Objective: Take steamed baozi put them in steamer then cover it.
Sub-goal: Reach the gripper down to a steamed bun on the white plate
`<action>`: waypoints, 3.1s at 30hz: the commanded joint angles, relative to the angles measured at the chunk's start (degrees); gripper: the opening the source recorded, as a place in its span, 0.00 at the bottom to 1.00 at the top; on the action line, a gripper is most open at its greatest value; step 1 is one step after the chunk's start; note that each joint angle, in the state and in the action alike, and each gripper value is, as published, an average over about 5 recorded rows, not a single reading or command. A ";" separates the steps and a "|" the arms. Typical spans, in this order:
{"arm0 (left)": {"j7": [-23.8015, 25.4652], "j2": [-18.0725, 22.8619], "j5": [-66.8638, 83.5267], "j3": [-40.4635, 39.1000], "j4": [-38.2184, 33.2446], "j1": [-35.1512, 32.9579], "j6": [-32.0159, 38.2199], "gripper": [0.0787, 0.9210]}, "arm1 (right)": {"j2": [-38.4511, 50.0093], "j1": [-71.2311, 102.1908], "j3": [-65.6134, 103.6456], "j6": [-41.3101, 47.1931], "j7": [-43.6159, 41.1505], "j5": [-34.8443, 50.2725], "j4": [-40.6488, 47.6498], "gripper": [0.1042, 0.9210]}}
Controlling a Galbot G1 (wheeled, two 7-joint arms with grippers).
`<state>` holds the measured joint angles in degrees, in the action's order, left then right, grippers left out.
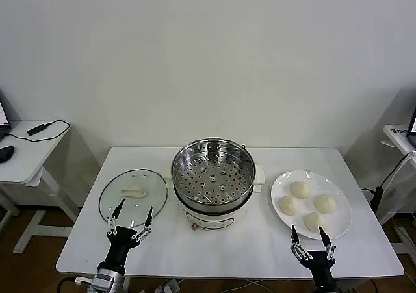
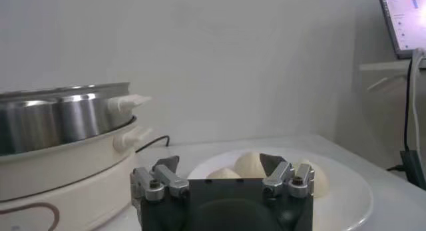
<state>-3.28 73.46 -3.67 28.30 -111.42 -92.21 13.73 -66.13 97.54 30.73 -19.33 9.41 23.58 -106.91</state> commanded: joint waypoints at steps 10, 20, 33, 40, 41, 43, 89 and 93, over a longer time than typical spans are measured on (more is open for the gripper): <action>-0.35 -0.16 1.13 -0.51 -2.36 0.06 0.21 0.88 | 9.78 -20.62 -2.35 9.46 5.56 5.54 3.85 0.88; -0.68 -0.27 1.44 -0.61 -3.79 0.25 0.06 0.88 | 17.86 -49.48 -17.80 13.89 5.80 13.42 21.57 0.88; -0.80 -0.32 1.39 -1.68 -3.96 0.88 0.02 0.88 | 32.31 -79.77 -48.73 18.12 -40.70 15.72 44.42 0.88; -0.98 -0.29 1.38 -1.68 -4.13 1.03 -0.02 0.88 | 32.26 -95.11 -63.82 17.13 -68.61 4.10 52.11 0.88; -1.01 -0.27 1.38 -1.68 -4.23 1.03 -0.04 0.88 | 31.96 -96.45 -65.02 17.10 -71.74 1.57 52.72 0.88; -1.08 -0.23 1.38 -1.67 -4.42 1.05 -0.11 0.88 | 31.21 -98.81 -66.86 17.12 -76.28 -3.51 53.46 0.88; -1.90 0.45 1.39 -0.43 -4.37 0.55 0.70 0.88 | 14.94 -100.40 -75.65 12.41 -71.02 -33.15 65.74 0.88; -1.93 0.40 1.39 -0.31 -4.33 0.54 0.77 0.88 | 14.39 -100.07 -75.69 12.30 -70.64 -33.30 66.18 0.87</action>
<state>-5.18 73.86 -2.25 27.99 -115.79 -91.67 14.48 -50.96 -2.48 -44.80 -6.89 -62.14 -8.97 -41.53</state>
